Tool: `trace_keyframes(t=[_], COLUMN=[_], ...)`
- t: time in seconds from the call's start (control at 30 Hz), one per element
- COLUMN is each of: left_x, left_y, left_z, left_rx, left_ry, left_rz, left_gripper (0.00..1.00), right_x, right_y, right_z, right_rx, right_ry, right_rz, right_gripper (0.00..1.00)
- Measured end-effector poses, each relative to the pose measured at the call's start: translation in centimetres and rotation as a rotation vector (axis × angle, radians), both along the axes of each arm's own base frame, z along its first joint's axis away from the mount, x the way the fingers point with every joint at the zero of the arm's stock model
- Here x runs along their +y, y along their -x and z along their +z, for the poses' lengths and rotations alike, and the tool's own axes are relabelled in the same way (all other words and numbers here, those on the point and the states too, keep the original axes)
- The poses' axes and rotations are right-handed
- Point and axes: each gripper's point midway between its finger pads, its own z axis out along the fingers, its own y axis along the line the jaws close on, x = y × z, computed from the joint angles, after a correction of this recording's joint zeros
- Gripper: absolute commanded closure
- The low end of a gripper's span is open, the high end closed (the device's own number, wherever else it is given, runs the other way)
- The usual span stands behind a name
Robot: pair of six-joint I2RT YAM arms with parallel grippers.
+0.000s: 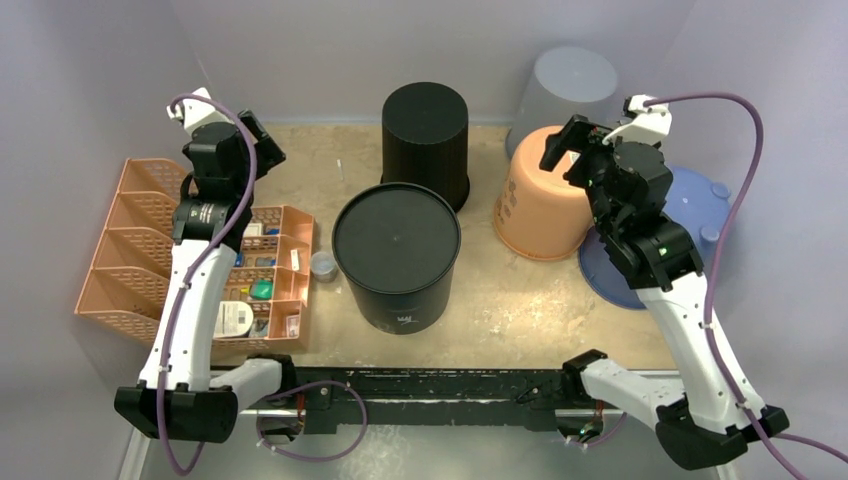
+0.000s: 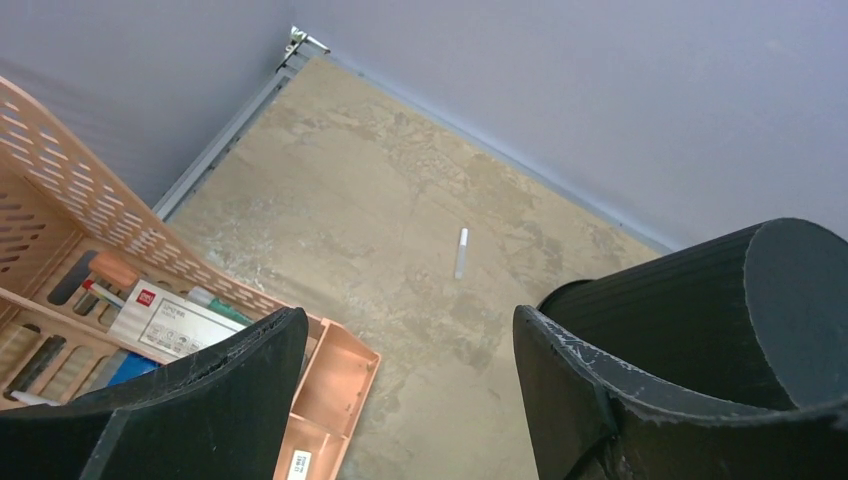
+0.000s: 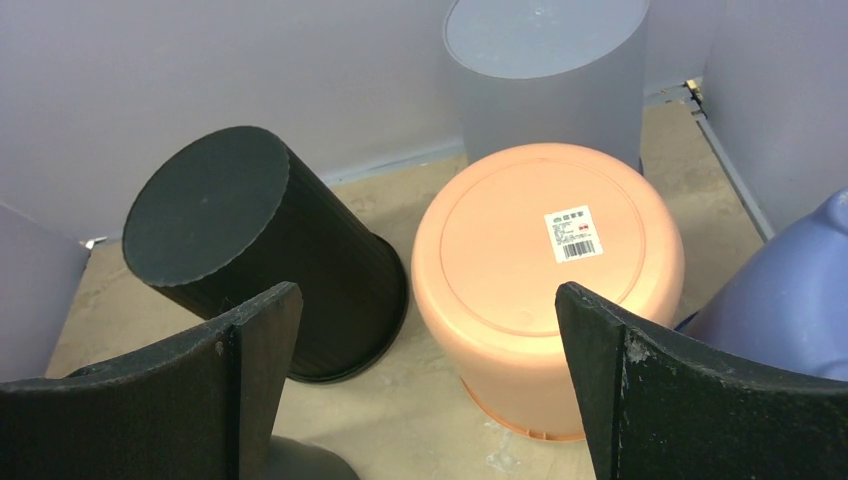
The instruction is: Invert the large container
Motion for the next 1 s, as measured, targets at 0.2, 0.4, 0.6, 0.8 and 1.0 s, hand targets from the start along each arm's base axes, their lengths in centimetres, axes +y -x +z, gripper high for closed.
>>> trace_keyframes(t=[0.2, 0.4, 0.6, 0.8, 1.0], left_x=[0.0, -0.5, -3.6, -6.1, -10.2], left_y=[0.1, 0.1, -0.3, -0.4, -0.3], left_z=[0.4, 0.3, 0.3, 0.3, -0.3], left_rx=[-0.012, -0.004, 0.015, 0.025, 0.063], left_ry=[-0.002, -0.008, -0.019, -0.039, -0.076], left_rz=[-0.001, -0.035, -0.243, -0.383, -0.487], left_gripper=[0.25, 0.25, 0.25, 0.25, 0.25], right_x=[0.6, 1.5, 2.0, 2.8, 3.8], right_y=[0.4, 0.4, 0.4, 0.1, -0.6], right_z=[0.3, 0.8, 0.8, 0.4, -0.6], right_rx=[-0.034, -0.063, -0.068, -0.052, -0.02], right_ry=[-0.007, -0.01, -0.008, -0.007, -0.001], right_rz=[0.048, 0.101, 0.131, 0.168, 0.208], right_gripper=[0.0, 0.0, 0.0, 0.0, 0.0])
